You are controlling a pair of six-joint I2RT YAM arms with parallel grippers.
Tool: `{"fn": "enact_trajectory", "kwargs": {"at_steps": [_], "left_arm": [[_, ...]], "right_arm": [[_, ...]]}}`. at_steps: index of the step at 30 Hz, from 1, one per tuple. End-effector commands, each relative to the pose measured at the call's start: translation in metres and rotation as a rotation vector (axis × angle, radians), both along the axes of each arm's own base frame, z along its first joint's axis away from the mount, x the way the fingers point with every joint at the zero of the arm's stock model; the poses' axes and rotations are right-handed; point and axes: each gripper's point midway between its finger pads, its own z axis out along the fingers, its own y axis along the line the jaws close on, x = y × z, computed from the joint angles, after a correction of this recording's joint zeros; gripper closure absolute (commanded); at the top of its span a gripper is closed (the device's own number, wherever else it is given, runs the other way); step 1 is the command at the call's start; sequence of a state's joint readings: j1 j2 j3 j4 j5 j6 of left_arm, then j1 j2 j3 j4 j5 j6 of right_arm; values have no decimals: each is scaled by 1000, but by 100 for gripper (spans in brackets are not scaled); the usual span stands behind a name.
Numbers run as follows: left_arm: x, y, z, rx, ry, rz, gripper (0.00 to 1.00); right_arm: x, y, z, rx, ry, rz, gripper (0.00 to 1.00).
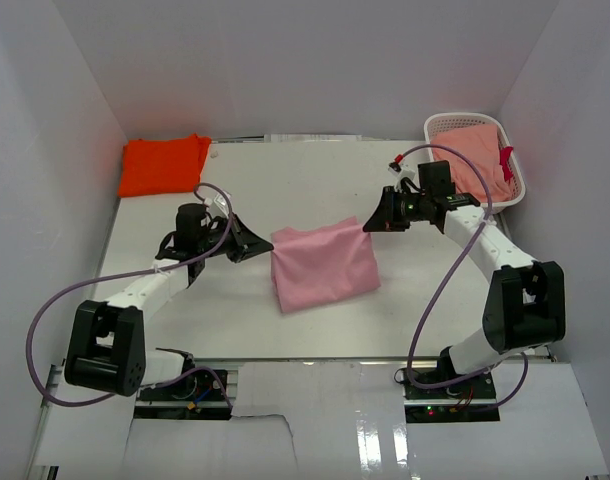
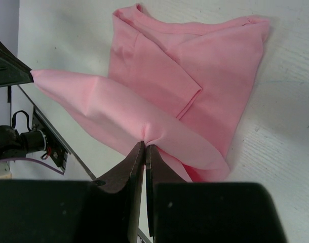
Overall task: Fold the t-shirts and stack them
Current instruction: Smooth out wrinkles on the folded tshirt
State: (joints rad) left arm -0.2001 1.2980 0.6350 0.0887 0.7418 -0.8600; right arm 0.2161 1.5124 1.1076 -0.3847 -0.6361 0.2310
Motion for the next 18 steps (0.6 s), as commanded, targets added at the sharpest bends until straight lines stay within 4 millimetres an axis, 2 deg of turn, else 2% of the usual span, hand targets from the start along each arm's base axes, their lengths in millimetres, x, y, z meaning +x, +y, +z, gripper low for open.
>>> {"fn": "enact_trajectory", "kwargs": {"at_steps": [1,7,11,14,18], "left_arm": [[18,2,26,-10,-89,-7,100],[32,7,25,-22,-78,-3,100],[40,7,22,-30,-74,-8,100],[45,8,11,-20,-53,-7,100],[61,10,6,-9,-54,-4,100]], "right_arm": [[19,6,25,38,-88,21,92],[33,6,31,47,-94,15,92],[41,8,27,48,-81,14,92],[48,9,20,47,-67,13,92],[59,11,12,50,-60,13,92]]}}
